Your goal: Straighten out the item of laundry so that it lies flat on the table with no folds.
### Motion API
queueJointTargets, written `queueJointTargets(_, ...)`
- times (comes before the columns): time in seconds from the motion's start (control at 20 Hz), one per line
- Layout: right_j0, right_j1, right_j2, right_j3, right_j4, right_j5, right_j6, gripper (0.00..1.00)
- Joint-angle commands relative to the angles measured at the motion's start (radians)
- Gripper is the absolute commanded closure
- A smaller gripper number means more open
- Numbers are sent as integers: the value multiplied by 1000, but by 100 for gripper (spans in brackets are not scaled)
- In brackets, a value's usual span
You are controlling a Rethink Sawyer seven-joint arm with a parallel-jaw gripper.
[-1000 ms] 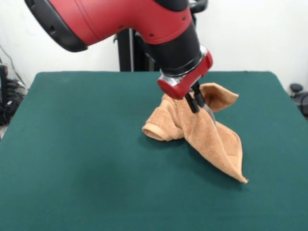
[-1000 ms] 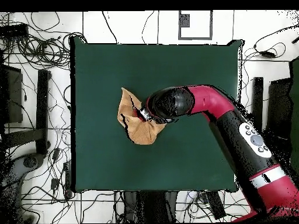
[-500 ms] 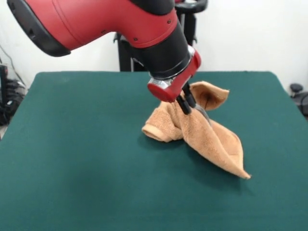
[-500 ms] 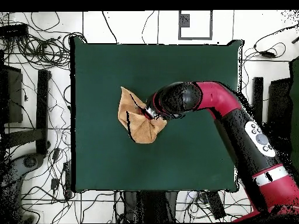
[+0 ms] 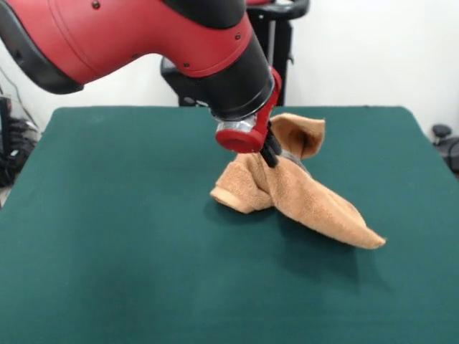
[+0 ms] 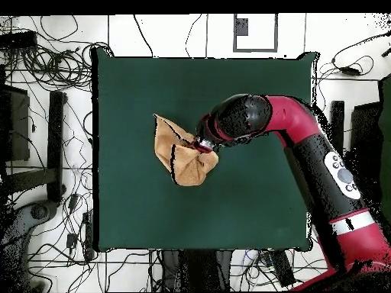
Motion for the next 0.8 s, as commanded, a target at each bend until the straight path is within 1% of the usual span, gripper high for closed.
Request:
queueJointTargets(0.05,22,24,12,-161,-64,150,-492,100)
queueJointTargets(0.45,41,24,-20,-243,-64,196,-599,100)
queueJointTargets(0.65,60,40,-27,-312,-69,243,-666,100)
queueJointTargets(0.8,70,44,-27,-343,-68,281,-704,100)
